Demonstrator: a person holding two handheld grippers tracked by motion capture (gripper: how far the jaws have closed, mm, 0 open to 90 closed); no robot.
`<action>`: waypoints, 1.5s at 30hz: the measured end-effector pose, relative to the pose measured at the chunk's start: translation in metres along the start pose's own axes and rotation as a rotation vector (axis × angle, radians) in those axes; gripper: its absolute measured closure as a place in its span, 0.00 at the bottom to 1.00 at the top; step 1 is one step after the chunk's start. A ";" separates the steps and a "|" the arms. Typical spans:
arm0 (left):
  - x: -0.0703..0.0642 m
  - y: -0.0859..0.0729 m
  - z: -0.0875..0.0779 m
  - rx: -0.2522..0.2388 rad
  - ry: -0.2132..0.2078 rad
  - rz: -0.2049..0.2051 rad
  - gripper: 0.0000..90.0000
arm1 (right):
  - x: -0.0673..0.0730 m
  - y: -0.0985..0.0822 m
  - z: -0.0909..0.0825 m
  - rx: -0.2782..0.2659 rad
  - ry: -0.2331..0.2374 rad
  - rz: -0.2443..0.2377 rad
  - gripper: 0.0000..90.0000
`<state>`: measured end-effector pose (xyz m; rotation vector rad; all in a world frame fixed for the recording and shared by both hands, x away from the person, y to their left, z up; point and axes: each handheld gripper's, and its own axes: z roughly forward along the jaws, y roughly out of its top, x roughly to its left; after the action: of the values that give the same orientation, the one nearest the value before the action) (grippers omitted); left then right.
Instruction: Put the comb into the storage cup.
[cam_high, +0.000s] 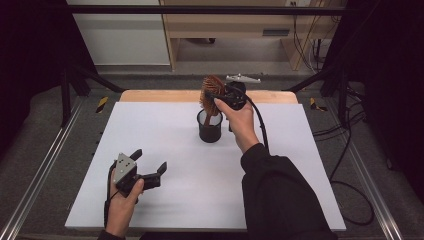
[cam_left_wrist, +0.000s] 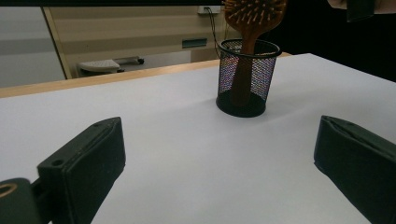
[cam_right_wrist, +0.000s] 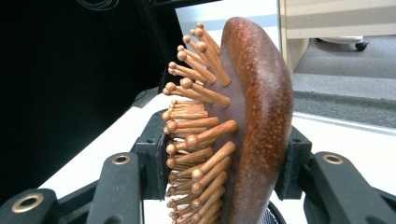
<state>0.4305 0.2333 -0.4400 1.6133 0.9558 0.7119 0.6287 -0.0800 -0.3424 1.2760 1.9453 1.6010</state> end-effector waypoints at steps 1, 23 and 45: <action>0.000 0.000 0.000 0.000 0.001 0.000 0.03 | 0.000 0.000 0.000 0.003 0.000 0.002 0.54; 0.002 0.000 -0.001 -0.010 0.007 0.003 0.03 | -0.009 -0.003 0.009 0.005 -0.003 0.025 0.52; 0.009 0.000 -0.005 -0.027 0.030 -0.015 0.03 | -0.035 -0.007 0.019 -0.010 -0.039 0.044 0.46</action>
<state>0.4311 0.2432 -0.4388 1.5743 0.9758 0.7373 0.6581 -0.0952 -0.3651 1.3443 1.8962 1.5920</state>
